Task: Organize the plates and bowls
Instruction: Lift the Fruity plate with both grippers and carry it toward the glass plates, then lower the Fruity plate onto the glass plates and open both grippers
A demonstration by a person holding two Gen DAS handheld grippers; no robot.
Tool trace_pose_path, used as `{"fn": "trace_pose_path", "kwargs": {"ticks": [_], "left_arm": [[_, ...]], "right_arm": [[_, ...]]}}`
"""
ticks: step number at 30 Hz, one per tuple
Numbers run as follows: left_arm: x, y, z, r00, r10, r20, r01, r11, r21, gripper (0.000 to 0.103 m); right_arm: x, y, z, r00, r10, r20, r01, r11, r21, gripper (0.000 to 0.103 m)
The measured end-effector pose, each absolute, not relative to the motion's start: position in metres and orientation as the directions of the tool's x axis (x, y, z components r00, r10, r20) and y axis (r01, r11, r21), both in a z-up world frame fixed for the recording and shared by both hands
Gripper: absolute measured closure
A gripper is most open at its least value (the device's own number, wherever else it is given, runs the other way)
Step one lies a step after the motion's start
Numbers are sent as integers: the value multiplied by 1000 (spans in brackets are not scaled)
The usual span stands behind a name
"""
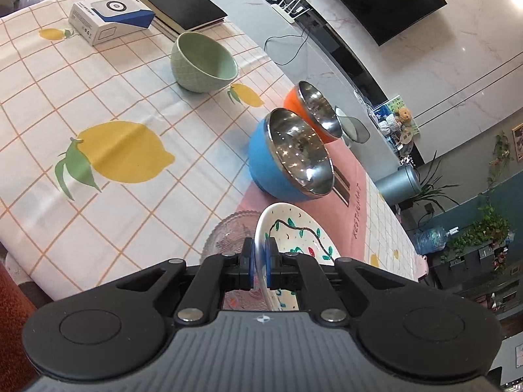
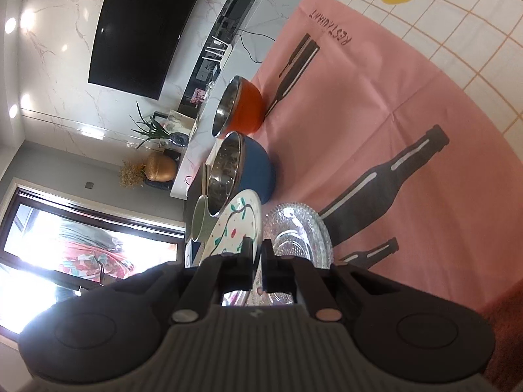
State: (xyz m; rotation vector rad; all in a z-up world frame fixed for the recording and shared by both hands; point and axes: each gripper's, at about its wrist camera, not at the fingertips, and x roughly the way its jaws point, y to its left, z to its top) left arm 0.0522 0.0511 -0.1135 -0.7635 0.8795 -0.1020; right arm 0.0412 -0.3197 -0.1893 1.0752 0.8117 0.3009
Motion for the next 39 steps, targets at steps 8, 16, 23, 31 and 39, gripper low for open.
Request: {"fn": "trace_pose_path", "kwargs": {"ticks": [8, 16, 23, 31, 39], "left_arm": [[60, 54, -143, 618, -383, -686, -237, 742, -628, 95], [59, 47, -142, 628, -345, -698, -202, 794, -574, 94], [55, 38, -136, 639, -296, -710, -165, 849, -503, 93], [54, 26, -133, 649, -246, -720, -123, 900, -418, 90], [50, 9, -131, 657, -162, -737, -82, 956, -283, 89]], "right_arm": [[55, -306, -199, 650, 550, -524, 160, 575, 802, 100], [61, -296, -198, 649, 502, -572, 122, 674, 729, 98], [61, -287, -196, 644, 471, -603, 94, 734, 673, 96], [62, -277, -194, 640, 427, -639, 66, 798, 599, 93], [57, -260, -187, 659, 365, -658, 5, 873, 488, 90]]}}
